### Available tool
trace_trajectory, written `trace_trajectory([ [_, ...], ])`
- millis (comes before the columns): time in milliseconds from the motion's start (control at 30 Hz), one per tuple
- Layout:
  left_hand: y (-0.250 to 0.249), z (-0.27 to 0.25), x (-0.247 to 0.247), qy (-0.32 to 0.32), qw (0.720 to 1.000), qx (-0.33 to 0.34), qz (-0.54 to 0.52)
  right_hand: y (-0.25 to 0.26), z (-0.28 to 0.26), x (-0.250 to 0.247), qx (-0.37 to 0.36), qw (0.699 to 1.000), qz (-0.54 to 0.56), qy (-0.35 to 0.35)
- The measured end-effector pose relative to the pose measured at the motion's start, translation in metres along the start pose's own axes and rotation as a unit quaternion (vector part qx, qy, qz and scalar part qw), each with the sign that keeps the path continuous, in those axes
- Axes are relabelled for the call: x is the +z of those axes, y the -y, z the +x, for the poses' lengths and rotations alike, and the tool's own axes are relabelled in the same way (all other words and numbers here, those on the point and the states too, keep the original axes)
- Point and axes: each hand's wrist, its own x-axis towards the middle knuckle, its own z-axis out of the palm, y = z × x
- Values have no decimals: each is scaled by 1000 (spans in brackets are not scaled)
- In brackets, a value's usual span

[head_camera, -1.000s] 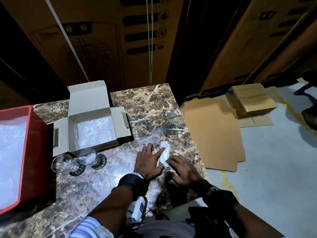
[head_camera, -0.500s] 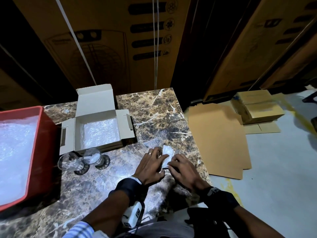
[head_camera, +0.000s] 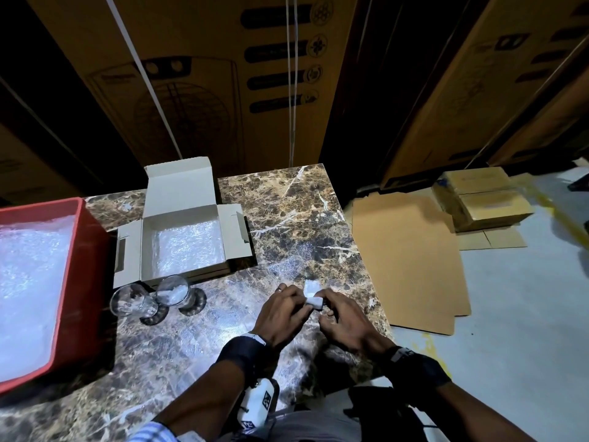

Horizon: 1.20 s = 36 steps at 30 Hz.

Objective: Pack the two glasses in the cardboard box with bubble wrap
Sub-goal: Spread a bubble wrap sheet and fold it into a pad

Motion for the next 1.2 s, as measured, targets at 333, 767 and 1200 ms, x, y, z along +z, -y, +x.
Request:
trace_trajectory([
  [333,-1,11,8,-49,991,-117,-34,-2,29,6,105,983,113,-102],
  [767,6,14,11,-37,997,-72,-13,-9,40,7,167,969,116,-144],
  [1200,-7,13,-1,40,986,-71,146,-11,33,7,-22,988,-135,-73],
])
